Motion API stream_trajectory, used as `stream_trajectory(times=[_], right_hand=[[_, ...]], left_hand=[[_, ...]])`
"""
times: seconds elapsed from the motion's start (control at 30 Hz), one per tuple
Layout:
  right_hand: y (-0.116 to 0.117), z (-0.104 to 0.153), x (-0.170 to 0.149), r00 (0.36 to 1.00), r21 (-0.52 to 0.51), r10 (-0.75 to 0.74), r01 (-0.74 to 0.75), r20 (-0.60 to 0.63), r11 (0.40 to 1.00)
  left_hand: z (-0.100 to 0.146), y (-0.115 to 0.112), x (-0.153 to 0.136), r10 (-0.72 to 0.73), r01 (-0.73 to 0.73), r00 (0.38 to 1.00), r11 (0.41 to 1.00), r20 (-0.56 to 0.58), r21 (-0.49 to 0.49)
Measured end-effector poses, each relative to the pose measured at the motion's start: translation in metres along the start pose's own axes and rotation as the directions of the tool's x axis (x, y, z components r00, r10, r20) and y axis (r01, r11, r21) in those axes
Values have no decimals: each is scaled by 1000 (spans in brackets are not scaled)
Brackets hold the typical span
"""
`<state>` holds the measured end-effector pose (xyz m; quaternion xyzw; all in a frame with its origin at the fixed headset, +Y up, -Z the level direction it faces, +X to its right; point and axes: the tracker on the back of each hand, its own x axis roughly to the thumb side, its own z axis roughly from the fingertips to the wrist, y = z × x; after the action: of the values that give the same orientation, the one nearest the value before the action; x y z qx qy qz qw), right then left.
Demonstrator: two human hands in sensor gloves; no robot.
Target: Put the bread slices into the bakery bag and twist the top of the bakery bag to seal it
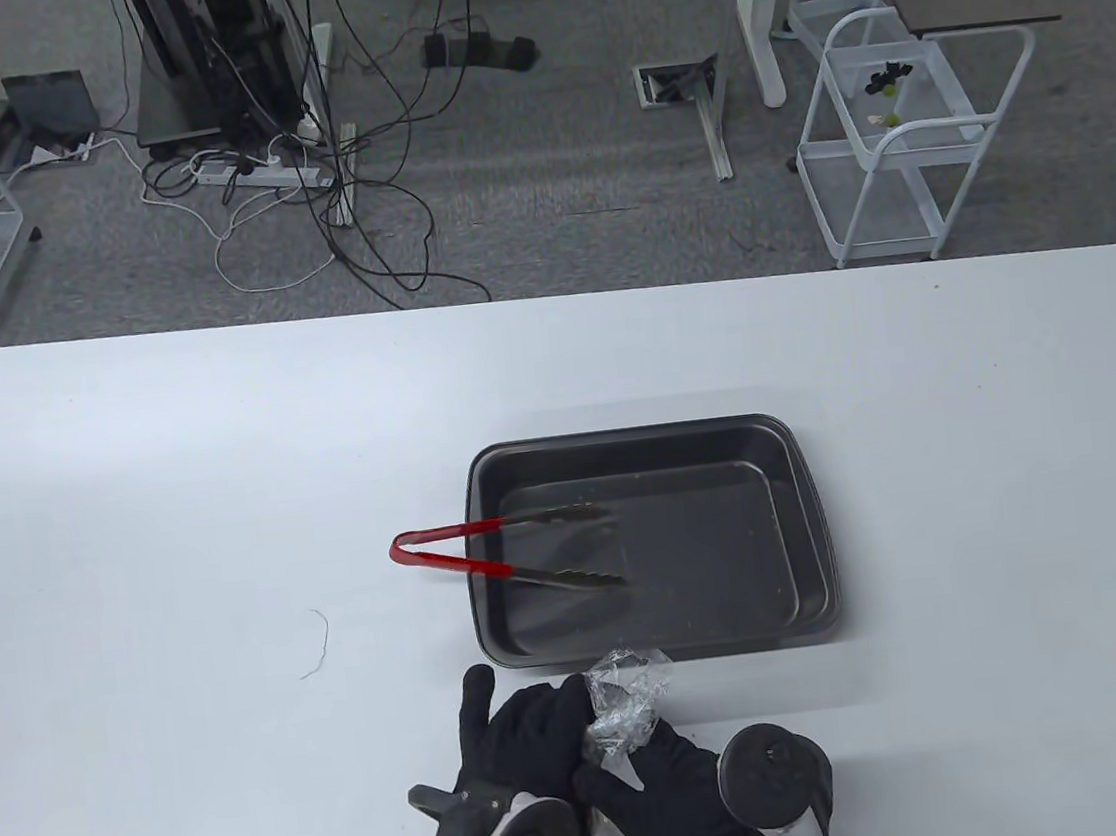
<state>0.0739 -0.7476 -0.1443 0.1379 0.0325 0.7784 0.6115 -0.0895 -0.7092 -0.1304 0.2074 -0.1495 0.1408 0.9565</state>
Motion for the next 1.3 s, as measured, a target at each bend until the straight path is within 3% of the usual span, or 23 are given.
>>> stream_trajectory(times=[0.1, 0.3, 0.57, 0.77, 0.9, 1.1, 1.23, 1.3], right_hand=[[-14, -4, -2, 1000, -95, -7, 8, 13, 995], [-30, -8, -7, 999, -140, -50, 50, 3, 989], [-49, -10, -4, 1000, -147, 9, -6, 19, 989], [-66, -11, -4, 1000, -178, -10, 11, 7, 984], [-78, -9, -3, 1000, -189, 1, 2, 16, 982], [-92, -7, -1, 1000, -196, -10, 14, 22, 981], [-96, -6, 0, 999, -201, -26, 33, 37, 979], [-98, -5, -1, 998, -220, -38, 47, 47, 974]], left_hand=[[1, -4, 16, -89, 90, 995, 996, 43, -12], [3, -14, 29, -186, 190, 979, 981, 80, -41], [2, -5, 2, 54, -53, 999, 991, 4, -125], [3, -4, -12, 203, -193, 979, 951, 18, -240], [1, 1, -16, 157, -154, 988, 967, 0, -204], [-6, 37, -70, -7, 7, 983, 1000, -184, -1], [-3, 55, -127, 24, 7, 912, 997, -409, 75], [-6, 59, -155, -18, 47, 855, 998, -518, 42]])
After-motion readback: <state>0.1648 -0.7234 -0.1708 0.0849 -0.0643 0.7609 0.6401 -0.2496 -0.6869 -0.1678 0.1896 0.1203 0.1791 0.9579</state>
